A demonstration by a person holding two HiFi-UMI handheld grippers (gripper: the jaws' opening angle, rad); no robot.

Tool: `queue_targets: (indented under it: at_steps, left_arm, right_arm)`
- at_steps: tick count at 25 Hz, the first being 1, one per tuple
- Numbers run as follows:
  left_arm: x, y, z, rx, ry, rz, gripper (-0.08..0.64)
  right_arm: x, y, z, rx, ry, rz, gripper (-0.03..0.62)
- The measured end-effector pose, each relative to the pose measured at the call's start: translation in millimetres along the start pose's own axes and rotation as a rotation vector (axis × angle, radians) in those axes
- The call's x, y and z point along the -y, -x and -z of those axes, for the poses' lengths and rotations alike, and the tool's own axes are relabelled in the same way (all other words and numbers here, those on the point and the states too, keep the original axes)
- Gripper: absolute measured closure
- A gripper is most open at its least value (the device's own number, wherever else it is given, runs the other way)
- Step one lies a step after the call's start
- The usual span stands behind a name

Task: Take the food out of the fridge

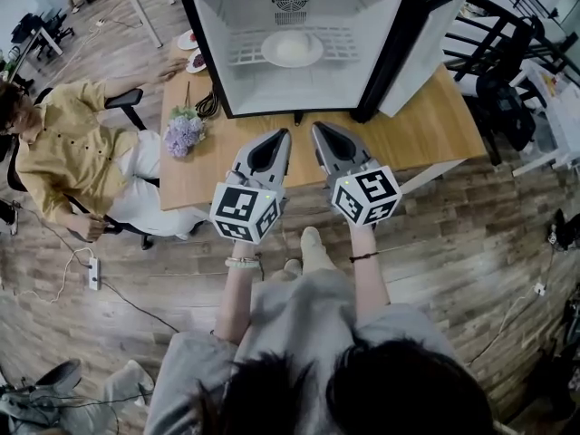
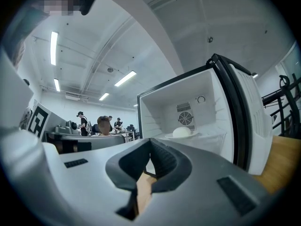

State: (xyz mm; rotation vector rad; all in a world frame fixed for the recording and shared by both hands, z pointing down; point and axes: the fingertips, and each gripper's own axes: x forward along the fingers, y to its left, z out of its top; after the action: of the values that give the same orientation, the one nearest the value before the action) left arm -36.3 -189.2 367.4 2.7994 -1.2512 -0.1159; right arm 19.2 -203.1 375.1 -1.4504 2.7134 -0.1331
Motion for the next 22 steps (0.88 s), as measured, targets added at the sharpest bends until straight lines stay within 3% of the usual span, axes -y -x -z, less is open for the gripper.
queue_targets:
  at_steps: [10, 22]
  left_arm:
    - [-24.7, -43.4, 8.4, -0.016, 0.024, -0.011, 0.552]
    - [-60.2, -84.2, 21.6, -0.042, 0.043, -0.042, 0.552]
  right_arm:
    - [35.8, -38.6, 7.2, -0.033, -0.027, -0.032, 0.583]
    - [68.8, -81.0, 14.0, 0.002, -0.257, -0.101, 0.584]
